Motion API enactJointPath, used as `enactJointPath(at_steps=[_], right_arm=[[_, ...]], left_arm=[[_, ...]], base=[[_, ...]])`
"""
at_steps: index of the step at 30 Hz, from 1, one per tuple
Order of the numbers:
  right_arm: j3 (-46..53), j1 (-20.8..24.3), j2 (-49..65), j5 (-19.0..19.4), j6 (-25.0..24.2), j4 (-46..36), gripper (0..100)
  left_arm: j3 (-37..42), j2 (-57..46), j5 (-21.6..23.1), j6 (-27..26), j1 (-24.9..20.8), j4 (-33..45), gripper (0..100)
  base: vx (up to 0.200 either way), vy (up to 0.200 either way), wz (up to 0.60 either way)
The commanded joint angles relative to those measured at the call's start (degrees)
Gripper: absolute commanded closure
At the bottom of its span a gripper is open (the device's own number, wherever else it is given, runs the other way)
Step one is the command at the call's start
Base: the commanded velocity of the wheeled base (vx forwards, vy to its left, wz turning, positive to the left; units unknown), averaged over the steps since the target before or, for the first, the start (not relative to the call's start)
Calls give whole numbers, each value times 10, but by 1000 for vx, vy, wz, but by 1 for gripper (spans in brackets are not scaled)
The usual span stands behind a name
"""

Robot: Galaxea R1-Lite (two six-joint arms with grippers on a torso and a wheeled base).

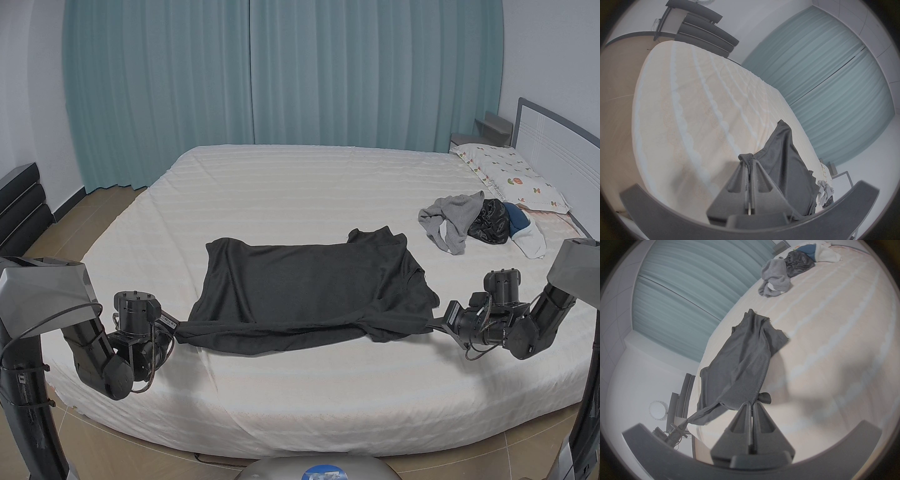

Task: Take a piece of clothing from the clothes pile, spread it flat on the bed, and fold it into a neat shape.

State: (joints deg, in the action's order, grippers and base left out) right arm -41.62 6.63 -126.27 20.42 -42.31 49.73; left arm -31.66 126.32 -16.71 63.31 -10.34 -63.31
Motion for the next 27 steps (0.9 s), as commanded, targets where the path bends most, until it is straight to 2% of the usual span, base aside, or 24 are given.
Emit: enactJointPath(at_steps=[1,10,14,22,27], right_arm=[[95,-11,91,13,0,3,100],[196,-29,177,23,1,3,100],[247,-70,262,64,1,-8,100],[315,-79,299,65,17,-11,100],[333,-91,320,65,33,-13,100]], left_arm=[[32,-40,0,-20,-2,-1,100],[86,-84,0,-64,-21,-1,100],[116,-117,-2,-100,-18,-1,100],[175,-134,-3,-165,-32,2,100],[195,-132,-3,-185,-33,4,100]], base=[[0,0,0],[0,0,0],[0,0,0],[0,0,0],[0,0,0]])
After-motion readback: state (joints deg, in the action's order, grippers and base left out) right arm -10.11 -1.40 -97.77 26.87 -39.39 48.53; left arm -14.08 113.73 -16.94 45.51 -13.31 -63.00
